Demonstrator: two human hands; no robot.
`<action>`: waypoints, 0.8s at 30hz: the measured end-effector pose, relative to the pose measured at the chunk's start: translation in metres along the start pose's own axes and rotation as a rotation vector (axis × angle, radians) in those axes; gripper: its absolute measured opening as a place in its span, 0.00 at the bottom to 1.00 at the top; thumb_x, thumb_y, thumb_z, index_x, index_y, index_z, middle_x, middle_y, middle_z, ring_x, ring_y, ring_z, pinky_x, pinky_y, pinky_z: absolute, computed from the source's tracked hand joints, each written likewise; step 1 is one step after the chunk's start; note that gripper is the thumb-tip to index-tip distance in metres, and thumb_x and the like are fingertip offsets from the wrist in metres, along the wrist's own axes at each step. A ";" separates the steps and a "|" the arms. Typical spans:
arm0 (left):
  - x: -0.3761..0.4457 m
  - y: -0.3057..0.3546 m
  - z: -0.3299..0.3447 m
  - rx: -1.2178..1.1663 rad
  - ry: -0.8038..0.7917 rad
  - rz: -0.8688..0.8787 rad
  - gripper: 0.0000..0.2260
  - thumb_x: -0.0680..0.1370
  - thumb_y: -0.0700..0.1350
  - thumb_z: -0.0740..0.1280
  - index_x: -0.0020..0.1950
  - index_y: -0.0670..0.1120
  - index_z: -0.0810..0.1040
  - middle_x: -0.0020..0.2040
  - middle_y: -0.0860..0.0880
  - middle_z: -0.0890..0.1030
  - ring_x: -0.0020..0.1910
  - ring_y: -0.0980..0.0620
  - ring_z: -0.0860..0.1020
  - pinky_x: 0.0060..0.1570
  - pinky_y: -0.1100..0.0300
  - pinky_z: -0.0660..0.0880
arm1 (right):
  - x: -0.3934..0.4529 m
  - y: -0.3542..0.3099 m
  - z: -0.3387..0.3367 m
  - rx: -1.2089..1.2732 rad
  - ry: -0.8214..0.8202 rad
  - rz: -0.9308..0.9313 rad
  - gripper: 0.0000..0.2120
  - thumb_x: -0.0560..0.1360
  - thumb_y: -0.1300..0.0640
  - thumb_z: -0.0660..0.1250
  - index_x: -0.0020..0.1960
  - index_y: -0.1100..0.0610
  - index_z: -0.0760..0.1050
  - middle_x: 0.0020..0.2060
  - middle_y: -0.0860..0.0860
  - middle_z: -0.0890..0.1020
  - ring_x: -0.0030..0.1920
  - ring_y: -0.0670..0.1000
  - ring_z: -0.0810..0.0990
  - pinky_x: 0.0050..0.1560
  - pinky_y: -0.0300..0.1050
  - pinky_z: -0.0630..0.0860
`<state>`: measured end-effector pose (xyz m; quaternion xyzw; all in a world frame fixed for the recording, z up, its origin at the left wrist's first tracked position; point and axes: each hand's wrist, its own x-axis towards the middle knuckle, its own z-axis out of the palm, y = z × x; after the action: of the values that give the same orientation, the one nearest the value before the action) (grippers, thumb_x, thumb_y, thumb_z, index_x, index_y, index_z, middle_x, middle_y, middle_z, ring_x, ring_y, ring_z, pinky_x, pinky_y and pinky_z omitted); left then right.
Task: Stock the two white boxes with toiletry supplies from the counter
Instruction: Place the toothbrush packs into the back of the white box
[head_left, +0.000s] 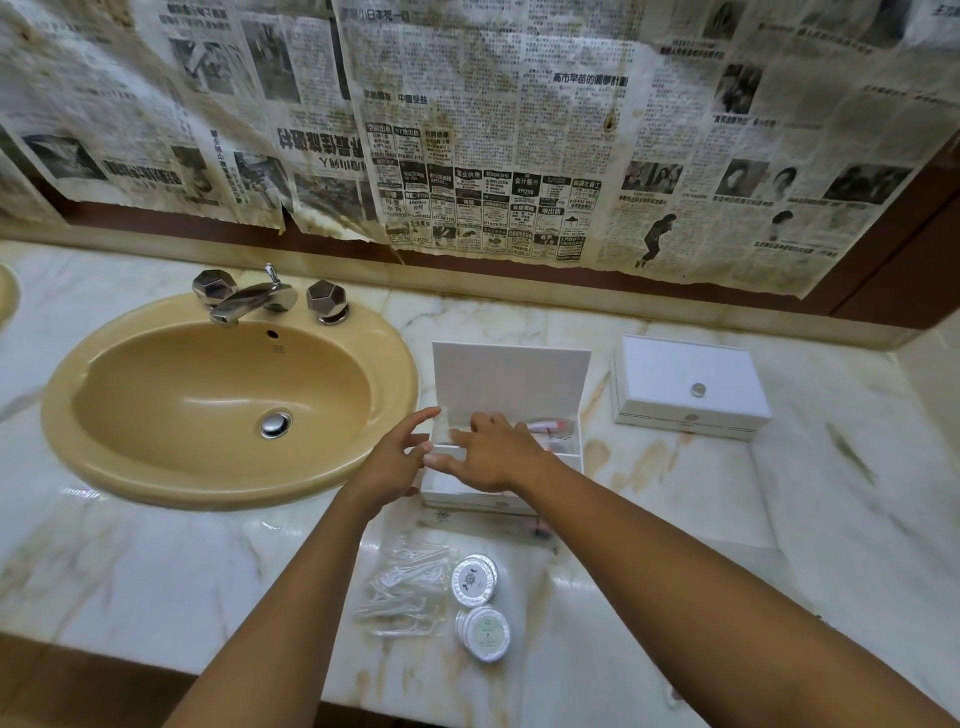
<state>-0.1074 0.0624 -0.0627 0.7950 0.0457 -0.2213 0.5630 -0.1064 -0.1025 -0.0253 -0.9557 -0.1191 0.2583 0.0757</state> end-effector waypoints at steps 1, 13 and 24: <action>0.000 0.000 0.000 0.001 -0.001 0.000 0.18 0.84 0.46 0.57 0.69 0.66 0.69 0.66 0.47 0.74 0.60 0.49 0.76 0.41 0.58 0.77 | -0.002 -0.001 -0.001 0.007 0.030 0.008 0.35 0.76 0.30 0.46 0.74 0.49 0.62 0.73 0.55 0.62 0.73 0.58 0.58 0.70 0.61 0.56; 0.002 -0.002 0.001 0.025 0.015 0.005 0.18 0.84 0.46 0.57 0.68 0.67 0.69 0.66 0.46 0.73 0.61 0.45 0.75 0.49 0.50 0.80 | -0.058 -0.006 0.004 0.074 0.280 -0.127 0.10 0.75 0.56 0.63 0.51 0.54 0.82 0.47 0.56 0.82 0.47 0.58 0.80 0.47 0.48 0.76; 0.001 -0.001 0.002 0.021 0.021 0.001 0.18 0.84 0.45 0.57 0.69 0.66 0.68 0.66 0.46 0.73 0.61 0.45 0.74 0.49 0.49 0.80 | -0.068 0.000 0.044 -0.150 0.125 -0.075 0.09 0.73 0.69 0.61 0.52 0.64 0.75 0.49 0.61 0.80 0.48 0.61 0.79 0.41 0.47 0.64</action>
<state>-0.1077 0.0613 -0.0645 0.8031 0.0491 -0.2131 0.5543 -0.1858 -0.1166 -0.0310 -0.9678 -0.1690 0.1853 0.0209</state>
